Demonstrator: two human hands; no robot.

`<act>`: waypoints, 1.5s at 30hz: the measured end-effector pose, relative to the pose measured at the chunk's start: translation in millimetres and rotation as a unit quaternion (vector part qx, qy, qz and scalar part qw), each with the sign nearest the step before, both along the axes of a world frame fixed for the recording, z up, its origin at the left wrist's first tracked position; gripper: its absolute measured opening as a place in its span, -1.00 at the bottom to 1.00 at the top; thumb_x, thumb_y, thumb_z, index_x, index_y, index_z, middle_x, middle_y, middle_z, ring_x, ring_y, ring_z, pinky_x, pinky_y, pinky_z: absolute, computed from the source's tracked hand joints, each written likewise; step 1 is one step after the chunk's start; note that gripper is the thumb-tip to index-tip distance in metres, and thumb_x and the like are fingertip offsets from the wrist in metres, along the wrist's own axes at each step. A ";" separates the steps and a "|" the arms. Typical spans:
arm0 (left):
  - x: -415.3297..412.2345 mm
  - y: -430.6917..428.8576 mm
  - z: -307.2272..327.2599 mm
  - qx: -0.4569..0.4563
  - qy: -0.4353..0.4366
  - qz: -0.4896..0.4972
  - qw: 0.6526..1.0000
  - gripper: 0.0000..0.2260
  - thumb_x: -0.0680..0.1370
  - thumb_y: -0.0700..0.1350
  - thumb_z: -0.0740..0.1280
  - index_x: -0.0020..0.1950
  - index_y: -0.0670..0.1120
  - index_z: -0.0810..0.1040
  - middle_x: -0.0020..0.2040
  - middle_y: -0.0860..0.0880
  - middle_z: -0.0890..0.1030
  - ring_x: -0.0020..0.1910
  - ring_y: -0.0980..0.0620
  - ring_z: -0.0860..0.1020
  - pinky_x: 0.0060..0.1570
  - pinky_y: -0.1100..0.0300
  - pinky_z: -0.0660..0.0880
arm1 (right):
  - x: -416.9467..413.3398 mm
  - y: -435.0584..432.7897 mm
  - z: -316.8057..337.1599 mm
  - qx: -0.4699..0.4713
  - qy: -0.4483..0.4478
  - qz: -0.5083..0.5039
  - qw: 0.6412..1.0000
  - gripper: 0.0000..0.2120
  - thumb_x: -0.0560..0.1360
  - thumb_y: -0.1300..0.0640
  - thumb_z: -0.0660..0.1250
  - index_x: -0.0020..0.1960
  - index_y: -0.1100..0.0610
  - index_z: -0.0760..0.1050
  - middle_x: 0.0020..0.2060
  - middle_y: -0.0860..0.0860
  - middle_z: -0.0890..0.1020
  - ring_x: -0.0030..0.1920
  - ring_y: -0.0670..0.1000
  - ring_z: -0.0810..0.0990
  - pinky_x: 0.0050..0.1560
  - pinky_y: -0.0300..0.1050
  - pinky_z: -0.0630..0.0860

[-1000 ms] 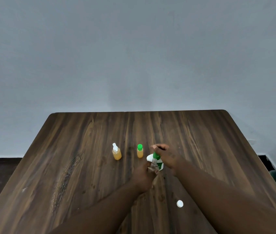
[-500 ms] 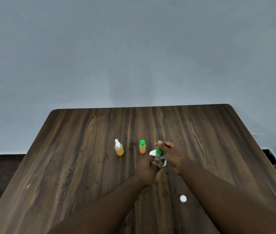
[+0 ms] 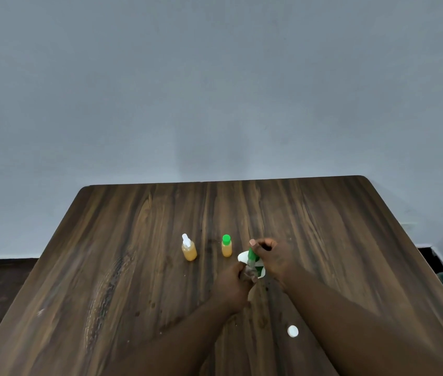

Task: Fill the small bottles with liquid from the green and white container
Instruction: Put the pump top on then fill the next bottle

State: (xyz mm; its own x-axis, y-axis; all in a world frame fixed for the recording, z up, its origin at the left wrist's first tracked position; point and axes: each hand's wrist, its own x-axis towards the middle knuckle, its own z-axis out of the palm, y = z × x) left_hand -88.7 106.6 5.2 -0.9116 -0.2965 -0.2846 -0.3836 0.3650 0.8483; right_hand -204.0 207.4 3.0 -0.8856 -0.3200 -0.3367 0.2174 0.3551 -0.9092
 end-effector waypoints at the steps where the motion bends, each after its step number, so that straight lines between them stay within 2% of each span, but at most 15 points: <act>1: 0.4 0.6 -0.4 0.004 0.005 0.006 1.000 -0.88 0.60 0.00 0.35 0.11 0.06 0.59 -0.01 0.11 0.66 -0.04 0.17 0.58 -0.11 0.25 0.45 | 0.1 -1.1 2.7 0.007 0.014 0.000 1.000 -0.83 0.48 -0.05 0.45 -0.20 0.02 0.62 -0.26 -0.02 0.71 -0.18 0.02 0.69 -0.06 -0.03 0.64; 5: -3.4 1.6 1.3 0.000 0.023 0.022 0.999 -0.98 0.57 -0.04 0.38 -0.06 0.06 0.59 -0.13 0.09 0.65 -0.15 0.21 0.56 -0.15 0.23 0.47 | -7.2 3.7 14.3 0.007 0.022 -0.001 1.000 -0.81 0.45 0.00 0.50 -0.20 0.12 0.65 -0.34 -0.04 0.70 -0.30 -0.10 0.65 -0.20 -0.15 0.56; 8: -4.4 1.2 2.1 -0.011 0.022 0.020 1.000 -0.90 0.56 -0.06 0.39 -0.15 0.10 0.55 -0.19 0.12 0.62 -0.17 0.22 0.54 -0.17 0.25 0.40 | -6.5 7.8 23.2 -0.034 -0.025 -0.008 0.999 -0.84 0.49 0.15 0.47 -0.25 0.16 0.61 -0.44 -0.02 0.62 -0.47 -0.14 0.52 -0.41 -0.30 0.47; 12: -4.3 -2.1 2.1 -0.013 0.019 0.020 1.000 -0.87 0.56 -0.05 0.38 -0.18 0.11 0.54 -0.26 0.20 0.61 -0.24 0.28 0.52 -0.23 0.30 0.37 | -6.1 9.9 30.6 -0.033 -0.066 0.013 0.997 -0.92 0.48 0.19 0.48 -0.15 0.19 0.62 -0.37 0.06 0.62 -0.42 -0.07 0.45 -0.45 -0.25 0.45; 14: -5.1 -4.7 2.3 -0.013 0.017 0.019 1.000 -0.85 0.57 -0.06 0.37 -0.19 0.11 0.54 -0.26 0.33 0.60 -0.24 0.37 0.52 -0.23 0.36 0.37 | -9.3 8.8 32.2 -0.007 -0.056 0.009 0.998 -0.86 0.46 0.14 0.50 -0.10 0.22 0.63 -0.35 0.06 0.64 -0.42 -0.07 0.47 -0.48 -0.26 0.43; 17: -5.5 -7.0 2.5 -0.017 0.014 0.014 1.000 -0.87 0.57 -0.08 0.36 -0.17 0.09 0.58 -0.22 0.27 0.63 -0.18 0.35 0.55 -0.14 0.32 0.44 | -14.0 3.5 31.1 0.037 -0.022 0.026 0.999 -0.80 0.43 0.11 0.53 -0.07 0.23 0.62 -0.24 0.09 0.69 -0.37 -0.06 0.54 -0.38 -0.23 0.51; 21: -5.8 -6.4 -2.0 -0.016 0.027 0.012 0.999 -0.89 0.56 -0.13 0.34 -0.12 0.02 0.63 -0.11 0.18 0.67 -0.06 0.30 0.58 0.01 0.29 0.50 | -19.8 0.7 28.6 0.093 0.062 0.073 0.991 -0.89 0.43 0.18 0.52 -0.14 0.21 0.64 -0.27 0.06 0.66 -0.31 -0.07 0.55 -0.31 -0.23 0.51; 24: -5.9 -4.1 -7.6 -0.016 0.024 0.011 1.000 -0.90 0.57 -0.12 0.36 -0.11 0.04 0.64 -0.08 0.18 0.68 -0.03 0.31 0.58 0.01 0.32 0.48 | -22.0 -0.6 25.9 0.158 0.106 0.110 0.976 -0.84 0.44 0.16 0.51 -0.26 0.04 0.57 -0.27 0.02 0.65 -0.19 0.02 0.62 -0.14 -0.05 0.58; 26: -4.9 -2.1 -12.2 -0.018 0.030 0.013 0.999 -0.90 0.56 -0.13 0.37 -0.11 0.04 0.64 -0.08 0.19 0.68 -0.03 0.33 0.57 0.01 0.34 0.47 | -21.6 -3.4 28.3 0.185 0.103 0.131 0.969 -0.82 0.42 0.16 0.52 -0.26 -0.01 0.55 -0.31 -0.05 0.61 -0.19 0.02 0.60 -0.06 0.04 0.61; 29: -6.2 -1.7 -14.4 -0.017 0.050 0.012 0.999 -0.88 0.56 -0.14 0.36 -0.13 0.05 0.63 -0.07 0.21 0.68 -0.02 0.29 0.60 0.06 0.28 0.51 | -30.3 -5.8 37.4 0.191 0.102 0.157 0.963 -0.90 0.43 0.17 0.50 -0.15 0.04 0.59 -0.34 -0.10 0.54 -0.25 -0.09 0.54 -0.17 -0.09 0.57; 31: -7.6 -2.3 -12.2 -0.019 0.053 0.007 0.998 -0.89 0.55 -0.14 0.37 -0.13 0.04 0.63 -0.07 0.19 0.68 -0.02 0.29 0.59 0.06 0.31 0.50 | -33.8 -6.0 41.9 0.210 0.122 0.176 0.954 -0.90 0.44 0.15 0.50 -0.18 0.02 0.59 -0.35 -0.12 0.55 -0.28 -0.12 0.52 -0.21 -0.12 0.54; 33: -7.8 -3.6 -12.1 -0.021 0.044 0.008 0.999 -0.87 0.55 -0.14 0.39 -0.16 0.07 0.62 -0.08 0.17 0.68 -0.03 0.34 0.57 -0.01 0.38 0.46 | -31.1 -7.1 38.9 0.227 0.131 0.178 0.948 -0.88 0.45 0.12 0.49 -0.20 0.00 0.57 -0.32 -0.11 0.59 -0.24 -0.09 0.56 -0.12 -0.05 0.58; 36: -5.4 -3.1 -15.1 -0.023 0.041 0.014 0.999 -0.88 0.56 -0.14 0.38 -0.14 0.07 0.63 -0.10 0.16 0.68 -0.04 0.36 0.56 -0.07 0.45 0.40 | -25.3 -9.8 35.8 0.258 0.133 0.185 0.939 -0.92 0.47 0.09 0.46 -0.13 0.01 0.57 -0.22 -0.09 0.63 -0.14 -0.07 0.58 -0.04 -0.05 0.56; 40: -6.3 -4.5 -13.5 -0.013 0.056 0.012 0.998 -0.89 0.57 -0.14 0.35 -0.11 0.02 0.64 -0.07 0.15 0.69 -0.03 0.28 0.59 0.00 0.36 0.47 | -32.7 -8.7 42.6 0.241 0.132 0.185 0.944 -0.90 0.45 0.10 0.49 -0.19 0.00 0.58 -0.24 -0.10 0.64 -0.17 -0.10 0.59 -0.08 -0.10 0.57; 45: -5.3 -3.8 -18.2 -0.018 0.040 0.020 0.999 -0.87 0.56 -0.11 0.38 -0.15 0.10 0.62 -0.08 0.22 0.68 -0.02 0.32 0.59 0.03 0.34 0.48 | -25.5 -7.7 34.5 0.246 0.133 0.179 0.943 -0.93 0.47 0.08 0.47 -0.12 0.03 0.58 -0.22 -0.10 0.62 -0.14 -0.07 0.58 -0.07 -0.09 0.55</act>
